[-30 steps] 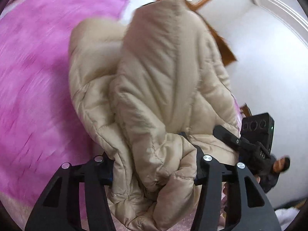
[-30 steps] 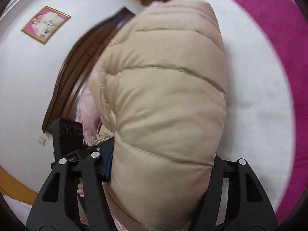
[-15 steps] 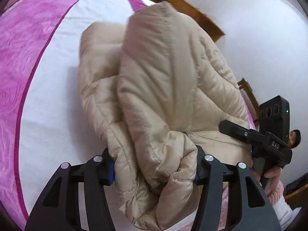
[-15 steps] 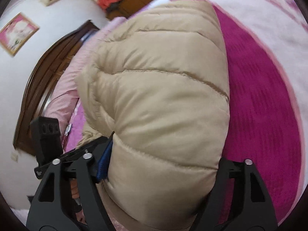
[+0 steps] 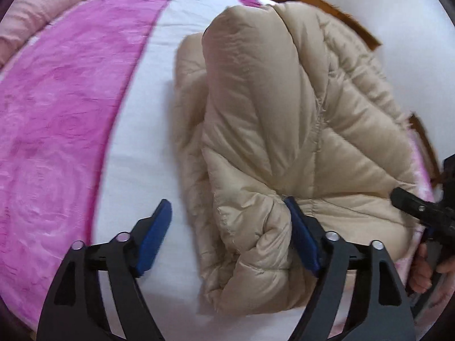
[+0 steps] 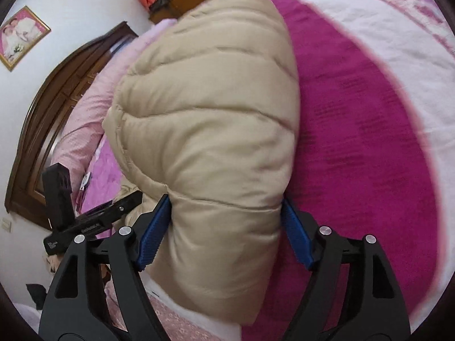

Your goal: Fold large clothes

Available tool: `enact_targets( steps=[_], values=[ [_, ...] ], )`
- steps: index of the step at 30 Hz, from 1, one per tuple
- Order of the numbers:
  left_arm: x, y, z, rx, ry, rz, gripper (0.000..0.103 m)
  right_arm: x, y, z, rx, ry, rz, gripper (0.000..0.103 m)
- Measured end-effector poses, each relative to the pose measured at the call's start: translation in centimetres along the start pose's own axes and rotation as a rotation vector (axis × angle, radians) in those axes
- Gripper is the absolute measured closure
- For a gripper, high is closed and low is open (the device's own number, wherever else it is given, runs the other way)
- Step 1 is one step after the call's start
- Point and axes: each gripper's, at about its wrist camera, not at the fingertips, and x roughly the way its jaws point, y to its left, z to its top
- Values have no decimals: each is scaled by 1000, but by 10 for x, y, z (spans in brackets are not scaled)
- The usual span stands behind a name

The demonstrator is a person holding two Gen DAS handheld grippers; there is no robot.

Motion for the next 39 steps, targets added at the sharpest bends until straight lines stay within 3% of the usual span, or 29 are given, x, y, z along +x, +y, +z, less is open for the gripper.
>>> enact_targets(
  steps=[3, 7, 11, 18, 22, 29, 39],
  values=[
    [3, 10, 2, -42, 16, 7, 23, 9, 3, 0, -19, -25, -31, 25],
    [-18, -5, 0, 22, -30, 47, 24, 6, -3, -6, 18, -50, -21, 25],
    [-54, -22, -11, 73, -84, 54, 23, -15, 7, -12, -11, -96, -73, 24],
    [-85, -37, -28, 92, -106, 9, 7, -56, 40, -33, -125, -179, -183, 9],
    [-91, -44, -44, 93, -77, -21, 7, -64, 45, -49, -130, -172, -188, 8],
    [-96, -55, -65, 132, -72, 42, 6, -75, 45, -79, -121, -138, -241, 5],
    [-83, -62, -83, 152, -32, 121, 6, -59, 37, -111, -114, -72, -320, 5]
  ],
)
